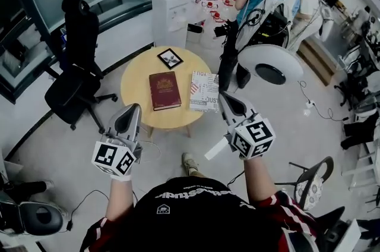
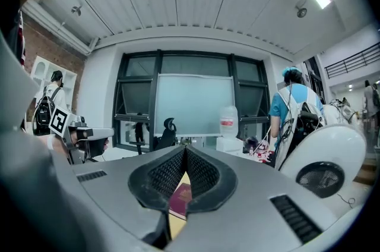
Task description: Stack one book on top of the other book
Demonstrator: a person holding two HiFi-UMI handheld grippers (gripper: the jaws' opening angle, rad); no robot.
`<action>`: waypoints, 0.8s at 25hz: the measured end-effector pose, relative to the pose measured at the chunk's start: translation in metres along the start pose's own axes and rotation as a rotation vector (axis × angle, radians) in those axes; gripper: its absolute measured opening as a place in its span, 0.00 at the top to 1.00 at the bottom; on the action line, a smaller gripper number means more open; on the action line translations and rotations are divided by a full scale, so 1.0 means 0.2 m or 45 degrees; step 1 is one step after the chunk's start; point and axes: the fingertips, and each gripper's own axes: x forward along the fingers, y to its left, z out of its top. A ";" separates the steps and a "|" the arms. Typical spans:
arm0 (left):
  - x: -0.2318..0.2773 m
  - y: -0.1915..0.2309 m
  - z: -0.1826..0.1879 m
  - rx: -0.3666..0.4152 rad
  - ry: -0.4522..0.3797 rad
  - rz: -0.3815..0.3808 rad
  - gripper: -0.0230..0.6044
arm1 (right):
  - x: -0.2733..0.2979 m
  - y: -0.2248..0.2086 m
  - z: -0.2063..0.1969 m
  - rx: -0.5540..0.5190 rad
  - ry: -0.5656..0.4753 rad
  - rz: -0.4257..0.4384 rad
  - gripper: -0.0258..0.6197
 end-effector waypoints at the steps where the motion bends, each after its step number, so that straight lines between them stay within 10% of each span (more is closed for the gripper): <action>1: 0.02 0.01 0.01 0.006 -0.001 0.005 0.94 | 0.02 -0.02 0.02 -0.003 -0.007 0.008 0.92; 20: 0.43 -0.05 0.03 0.044 0.017 -0.098 0.94 | 0.19 -0.30 0.02 0.052 -0.035 0.025 0.80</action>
